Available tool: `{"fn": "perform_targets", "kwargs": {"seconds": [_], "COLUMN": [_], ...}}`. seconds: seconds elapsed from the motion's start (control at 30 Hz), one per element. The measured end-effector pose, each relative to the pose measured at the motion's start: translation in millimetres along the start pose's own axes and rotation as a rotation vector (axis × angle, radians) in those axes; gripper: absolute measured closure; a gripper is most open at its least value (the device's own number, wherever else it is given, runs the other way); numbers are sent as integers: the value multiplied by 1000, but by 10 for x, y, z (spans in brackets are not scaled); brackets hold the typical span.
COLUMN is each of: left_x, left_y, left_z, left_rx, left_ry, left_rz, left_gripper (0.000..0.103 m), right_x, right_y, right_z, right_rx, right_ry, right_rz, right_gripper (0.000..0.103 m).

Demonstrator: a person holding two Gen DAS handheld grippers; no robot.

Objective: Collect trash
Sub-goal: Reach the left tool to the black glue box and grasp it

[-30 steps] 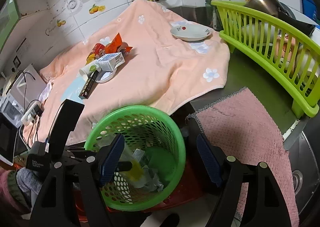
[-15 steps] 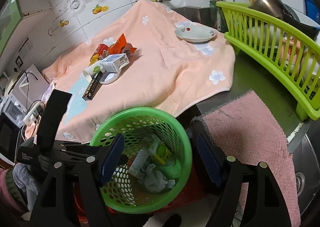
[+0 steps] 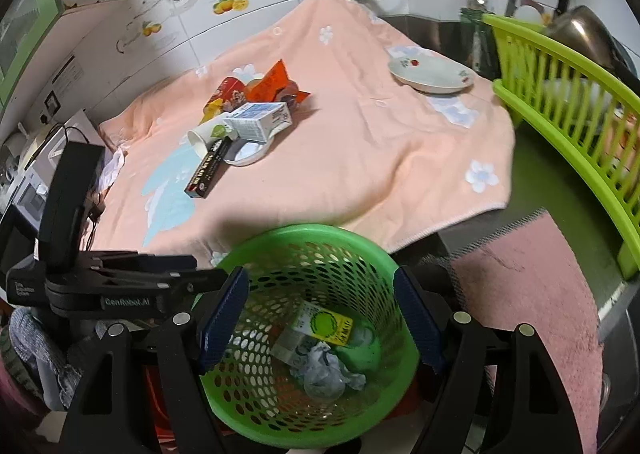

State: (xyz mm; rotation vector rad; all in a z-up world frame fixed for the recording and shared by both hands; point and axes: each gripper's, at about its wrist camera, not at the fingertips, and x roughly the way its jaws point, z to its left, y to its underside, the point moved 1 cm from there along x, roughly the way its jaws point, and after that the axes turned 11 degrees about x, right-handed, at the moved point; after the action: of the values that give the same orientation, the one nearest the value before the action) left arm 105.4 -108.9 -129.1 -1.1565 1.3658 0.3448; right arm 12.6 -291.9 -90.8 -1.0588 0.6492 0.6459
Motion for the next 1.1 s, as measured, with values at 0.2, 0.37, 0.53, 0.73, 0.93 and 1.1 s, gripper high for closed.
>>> {"fn": "perform_targets", "kwargs": {"seconds": [0.2, 0.37, 0.53, 0.73, 0.93, 1.1], "left_x": [-109, -170, -114, 109, 314, 447], "left_y": [-166, -340, -541, -686, -790, -866], "left_z": [302, 611, 1012, 1342, 1541, 1620], "left_rx": [-18, -46, -81, -80, -92, -91], "left_ry": [-76, -154, -212, -233, -210, -183], "left_rz": [-62, -108, -125, -112, -87, -70], "left_gripper": [42, 42, 42, 40, 36, 36], "right_x": [120, 202, 281, 396, 517, 615], "right_y": [-122, -219, -298, -370, -452, -518], "right_z": [183, 287, 383, 481, 538, 588], "right_rx": [-30, -40, -45, -46, -42, -43], "right_ry": [-18, -23, -28, -23, -14, -10], "right_rz": [2, 2, 3, 10, 19, 27], "right_gripper": [31, 31, 31, 31, 31, 31]}}
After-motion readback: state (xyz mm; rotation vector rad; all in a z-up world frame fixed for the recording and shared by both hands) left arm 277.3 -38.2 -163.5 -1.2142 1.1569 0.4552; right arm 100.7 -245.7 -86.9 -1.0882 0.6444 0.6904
